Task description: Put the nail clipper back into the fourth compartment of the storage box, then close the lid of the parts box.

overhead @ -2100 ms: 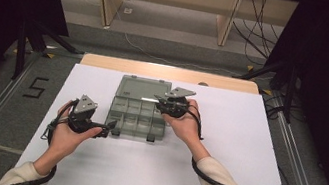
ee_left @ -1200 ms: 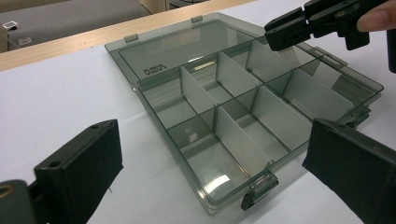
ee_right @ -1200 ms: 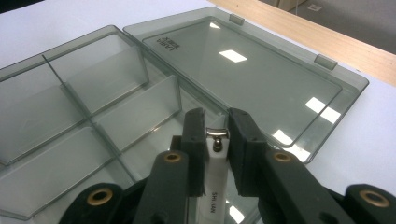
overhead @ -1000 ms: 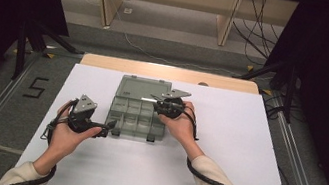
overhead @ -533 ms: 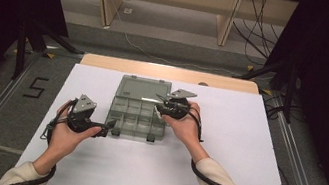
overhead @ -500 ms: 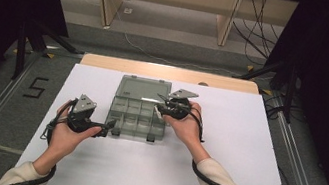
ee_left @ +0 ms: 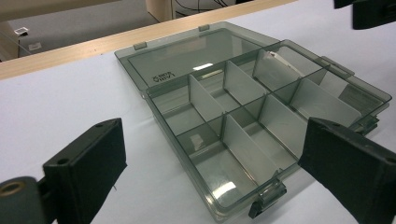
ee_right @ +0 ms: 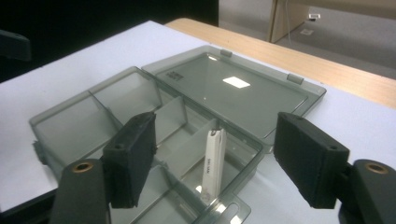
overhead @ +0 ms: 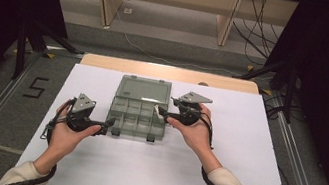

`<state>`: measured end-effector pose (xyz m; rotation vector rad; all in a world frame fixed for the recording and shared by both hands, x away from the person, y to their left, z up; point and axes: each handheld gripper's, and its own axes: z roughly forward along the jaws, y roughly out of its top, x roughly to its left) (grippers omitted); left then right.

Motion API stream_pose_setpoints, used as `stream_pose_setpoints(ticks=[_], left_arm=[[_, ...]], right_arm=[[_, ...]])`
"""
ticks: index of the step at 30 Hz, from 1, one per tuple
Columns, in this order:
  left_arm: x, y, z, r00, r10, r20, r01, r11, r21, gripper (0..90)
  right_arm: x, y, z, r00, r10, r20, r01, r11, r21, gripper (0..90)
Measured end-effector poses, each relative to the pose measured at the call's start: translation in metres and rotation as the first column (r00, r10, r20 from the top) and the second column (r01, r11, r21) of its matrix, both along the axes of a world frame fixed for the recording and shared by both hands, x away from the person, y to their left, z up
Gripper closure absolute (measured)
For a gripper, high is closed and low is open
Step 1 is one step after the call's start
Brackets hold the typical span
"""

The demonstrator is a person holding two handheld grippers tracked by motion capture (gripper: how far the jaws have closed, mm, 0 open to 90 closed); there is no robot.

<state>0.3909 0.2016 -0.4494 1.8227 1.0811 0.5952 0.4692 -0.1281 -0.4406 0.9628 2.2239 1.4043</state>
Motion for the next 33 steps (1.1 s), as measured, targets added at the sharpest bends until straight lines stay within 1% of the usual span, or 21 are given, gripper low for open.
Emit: stream_pose_setpoints(ticks=[2, 5, 6, 7, 8, 9, 10, 13, 14, 15, 17, 19, 21, 23, 25, 26, 27, 30, 31, 32, 33], left_arm=[[0.0, 0.0, 0.0, 1.0, 0.0, 0.005, 0.0, 1.0, 0.001, 6.4], [0.001, 0.0, 0.0, 0.9999, -0.005, 0.012, 0.005, 0.9999, 0.01, 7.0], [0.001, 0.0, 0.0, 0.9999, -0.005, 0.012, 0.005, 0.9999, 0.011, 7.2], [0.001, -0.001, 0.0, 1.0, 0.001, 0.01, -0.001, 1.0, 0.003, 7.4], [0.001, 0.0, 0.0, 0.9999, 0.001, 0.01, -0.001, 1.0, 0.003, 7.7], [0.001, 0.0, 0.0, 0.9999, 0.001, 0.011, -0.001, 1.0, 0.005, 7.9], [0.001, 0.0, 0.0, 0.9999, -0.001, 0.012, 0.001, 1.0, 0.005, 8.0], [0.0, -0.001, 0.0, 1.0, 0.002, 0.009, -0.002, 1.0, -0.003, 8.2], [0.0, -0.001, 0.0, 0.9999, 0.001, 0.01, -0.001, 1.0, -0.003, 8.3], [0.0, -0.001, 0.001, 0.9999, 0.0, 0.011, 0.0, 1.0, -0.003, 8.3], [0.001, -0.001, 0.001, 0.9999, -0.003, 0.01, 0.003, 1.0, -0.006, 8.4], [0.001, -0.001, 0.001, 0.9999, -0.005, 0.011, 0.005, 1.0, -0.002, 8.3], [0.001, 0.0, 0.001, 0.9999, -0.003, 0.013, 0.003, 1.0, 0.008, 8.4], [0.001, -0.001, 0.001, 0.9999, -0.004, 0.013, 0.004, 1.0, 0.005, 8.4], [0.001, -0.001, 0.001, 0.9999, -0.001, 0.013, 0.001, 1.0, -0.003, 8.4], [0.001, -0.001, 0.001, 0.9999, -0.003, 0.013, 0.003, 1.0, -0.005, 8.4], [0.002, 0.0, 0.002, 0.9998, 0.0, 0.019, 0.0, 1.0, 0.001, 8.4], [0.002, 0.0, 0.002, 0.9999, 0.004, 0.016, -0.004, 1.0, -0.008, 8.4], [0.002, 0.0, 0.002, 0.9998, 0.004, 0.017, -0.004, 1.0, -0.004, 8.6], [0.002, 0.001, 0.002, 0.9998, 0.005, 0.017, -0.005, 1.0, -0.001, 8.9], [0.002, 0.0, 0.002, 0.9998, 0.012, 0.013, -0.012, 0.9999, -0.011, 8.9]], right_arm=[[-0.005, -0.004, 0.003, 0.9999, -0.007, 0.014, 0.007, 1.0, 0.014, 29.3], [-0.01, -0.009, 0.005, 0.9999, -0.011, 0.012, 0.01, 1.0, 0.027, 28.7], [-0.011, -0.011, 0.005, 0.9997, -0.014, 0.019, 0.013, 1.0, 0.027, 28.7], [-0.013, -0.012, 0.006, 0.9999, -0.015, 0.005, 0.014, 0.999, 0.035, 28.7], [-0.014, -0.014, 0.006, 0.9998, -0.013, 0.012, 0.013, 1.0, 0.028, 28.6], [-0.015, -0.016, 0.007, 0.9998, -0.018, 0.005, 0.017, 0.999, 0.031, 28.6], [-0.015, -0.016, 0.006, 0.9996, -0.017, 0.021, 0.016, 0.999, 0.032, 28.5], [-0.019, -0.02, 0.006, 0.9998, -0.02, 0.006, 0.019, 0.999, 0.029, 28.5], [-0.019, -0.02, 0.006, 0.9998, -0.02, 0.009, 0.02, 0.999, 0.025, 28.5], [-0.019, -0.021, 0.005, 0.9995, -0.021, 0.023, 0.02, 0.999, 0.032, 28.4], [-0.022, -0.022, 0.006, 0.9996, -0.026, 0.008, 0.025, 0.999, 0.035, 28.5], [-0.022, -0.023, 0.006, 0.9994, -0.025, 0.024, 0.024, 0.999, 0.037, 28.5], [-0.023, -0.024, 0.006, 0.9997, -0.02, 0.015, 0.02, 0.999, 0.035, 28.7], [-0.024, -0.025, 0.006, 0.9996, -0.017, 0.022, 0.016, 0.999, 0.042, 28.7], [-0.026, -0.025, 0.007, 0.9998, -0.019, 0.005, 0.019, 0.999, 0.043, 28.6], [-0.026, -0.026, 0.007, 0.9995, -0.022, 0.024, 0.021, 0.999, 0.046, 28.5], [-0.027, -0.026, 0.008, 0.9994, -0.021, 0.026, 0.02, 0.999, 0.045, 28.4], [-0.03, -0.029, 0.009, 0.999, -0.024, 0.038, 0.022, 0.998, 0.059, 28.3], [-0.032, -0.03, 0.01, 0.999, -0.025, 0.038, 0.023, 0.998, 0.06, 28.3], [-0.034, -0.031, 0.01, 0.9994, -0.025, 0.024, 0.023, 0.998, 0.062, 28.3], [-0.036, -0.032, 0.009, 0.9995, -0.02, 0.026, 0.018, 0.998, 0.066, 28.3]])
